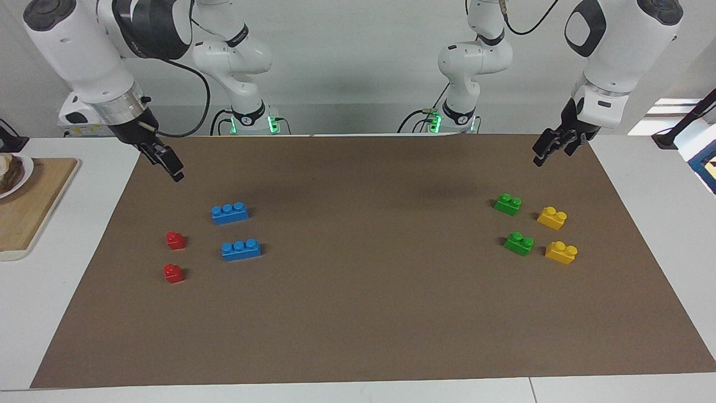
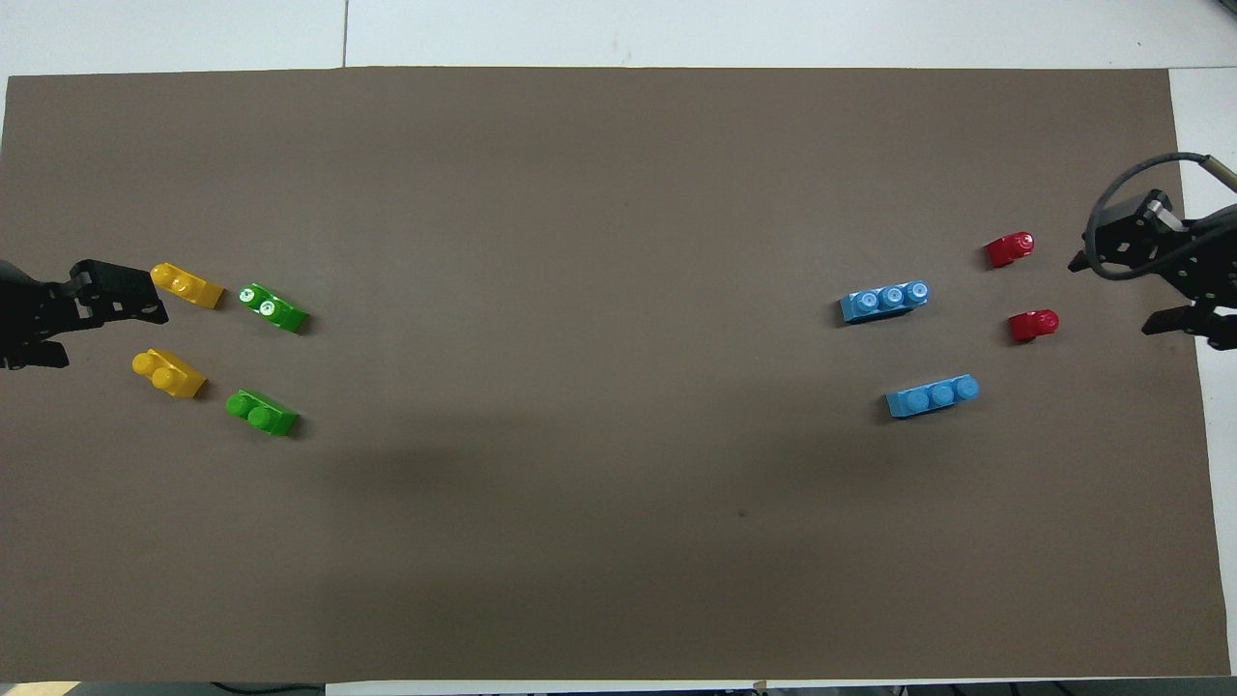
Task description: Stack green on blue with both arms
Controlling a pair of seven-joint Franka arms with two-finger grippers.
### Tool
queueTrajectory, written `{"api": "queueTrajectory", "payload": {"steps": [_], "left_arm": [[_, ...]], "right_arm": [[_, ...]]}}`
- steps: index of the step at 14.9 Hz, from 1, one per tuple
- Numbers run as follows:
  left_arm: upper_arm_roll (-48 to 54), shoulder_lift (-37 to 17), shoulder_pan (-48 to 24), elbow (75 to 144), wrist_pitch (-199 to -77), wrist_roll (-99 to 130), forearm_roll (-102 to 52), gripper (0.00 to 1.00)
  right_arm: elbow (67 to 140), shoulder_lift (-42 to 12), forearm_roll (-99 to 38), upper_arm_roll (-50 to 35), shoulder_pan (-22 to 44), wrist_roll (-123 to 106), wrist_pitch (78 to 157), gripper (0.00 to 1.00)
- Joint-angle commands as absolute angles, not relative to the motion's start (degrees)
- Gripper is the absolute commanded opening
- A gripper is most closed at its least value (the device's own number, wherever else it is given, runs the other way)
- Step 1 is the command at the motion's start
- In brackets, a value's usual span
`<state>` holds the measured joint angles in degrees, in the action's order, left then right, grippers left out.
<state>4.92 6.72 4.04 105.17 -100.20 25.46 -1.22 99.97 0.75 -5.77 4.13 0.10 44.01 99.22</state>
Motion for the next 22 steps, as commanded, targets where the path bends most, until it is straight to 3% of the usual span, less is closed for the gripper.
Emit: {"api": "queueTrajectory", "payload": {"steps": [1,4,7,13,22], "left_arm": [[5.01,8.17,3.69,110.91,-105.55,35.67,-1.76,1.00],[4.92,5.29,3.95,111.97,-107.66,38.57,-1.93,1.00],[4.92,1.16,3.87,111.97,-111.08,43.22,-1.93,1.00],[4.83,-5.78,4.66,113.21,-119.70,54.04,-1.93,1.00],[4.75,-13.09,6.24,111.89,-128.93,54.58,-1.93,1.00]], "right_arm": [[102.22,-1.22,-11.06,4.04,-0.97,53.15,102.04,0.88],[101.69,-5.52,-22.91,4.22,-3.51,62.21,103.87,0.87],[100.99,-9.57,-26.44,4.22,-3.78,62.58,107.04,0.87],[100.55,-16.60,-28.48,3.87,-1.42,61.97,113.64,0.87],[102.56,-21.80,-28.56,3.87,-2.20,52.39,112.59,0.89]]}}
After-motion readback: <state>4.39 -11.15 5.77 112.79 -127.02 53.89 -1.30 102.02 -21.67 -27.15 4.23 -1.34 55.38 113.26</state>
